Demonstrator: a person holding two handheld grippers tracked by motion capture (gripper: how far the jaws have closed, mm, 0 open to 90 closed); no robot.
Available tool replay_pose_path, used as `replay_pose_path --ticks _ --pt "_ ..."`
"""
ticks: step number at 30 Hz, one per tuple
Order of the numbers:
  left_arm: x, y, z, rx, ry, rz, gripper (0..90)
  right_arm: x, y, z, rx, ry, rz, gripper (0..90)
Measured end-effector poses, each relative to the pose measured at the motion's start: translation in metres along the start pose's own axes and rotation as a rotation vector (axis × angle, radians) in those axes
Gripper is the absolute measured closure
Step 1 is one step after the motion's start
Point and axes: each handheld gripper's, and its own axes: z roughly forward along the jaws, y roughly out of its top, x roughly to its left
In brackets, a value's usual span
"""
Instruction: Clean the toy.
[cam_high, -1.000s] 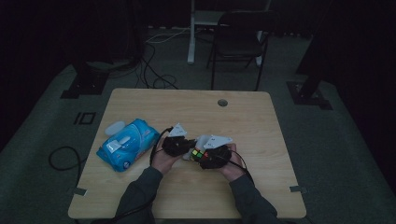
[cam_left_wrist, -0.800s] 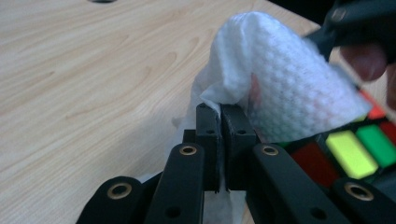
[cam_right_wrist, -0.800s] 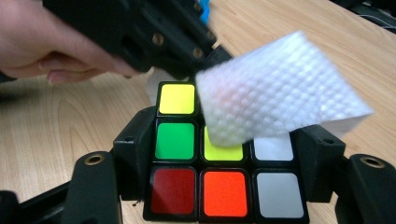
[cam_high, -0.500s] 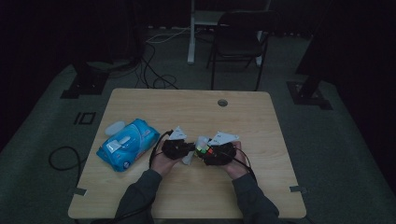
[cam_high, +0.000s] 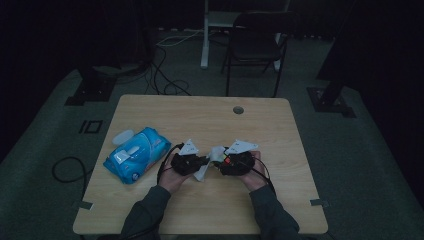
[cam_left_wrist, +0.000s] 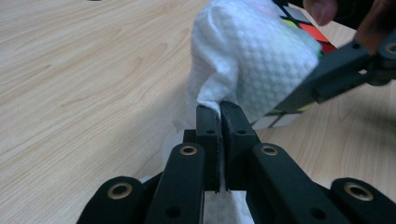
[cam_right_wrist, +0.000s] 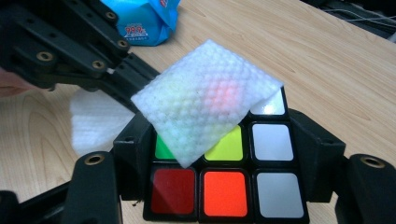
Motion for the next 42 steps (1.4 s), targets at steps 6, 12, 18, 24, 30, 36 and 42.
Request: replay_pose_path --ticks 6,12,18,24,30,36,42 --pt "-0.005 -0.001 -0.001 0.003 -0.005 0.012 87.8 -0.002 -0.001 0.000 -0.004 -0.014 0.016 33.9" --pt "-0.010 0.001 0.000 0.007 -0.005 0.034 87.9 -0.003 -0.001 0.000 -0.007 -0.018 0.023 33.9" --pt "-0.014 0.003 0.002 0.012 -0.007 0.047 87.9 -0.003 -0.001 0.000 -0.012 -0.023 0.030 33.9" --pt "-0.018 0.003 0.006 0.015 -0.019 0.053 87.9 -0.003 -0.001 0.000 -0.009 -0.030 0.041 33.9" --pt "-0.021 0.003 0.008 0.013 -0.026 0.051 88.0 -0.004 -0.001 -0.001 -0.013 -0.037 0.050 33.9" --pt "-0.028 0.003 0.014 0.018 -0.047 0.061 88.1 -0.006 -0.001 -0.001 -0.013 -0.051 0.068 33.9" --pt "-0.035 0.006 0.019 0.014 -0.067 0.073 88.1 -0.006 -0.001 0.000 -0.013 -0.060 0.081 34.0"
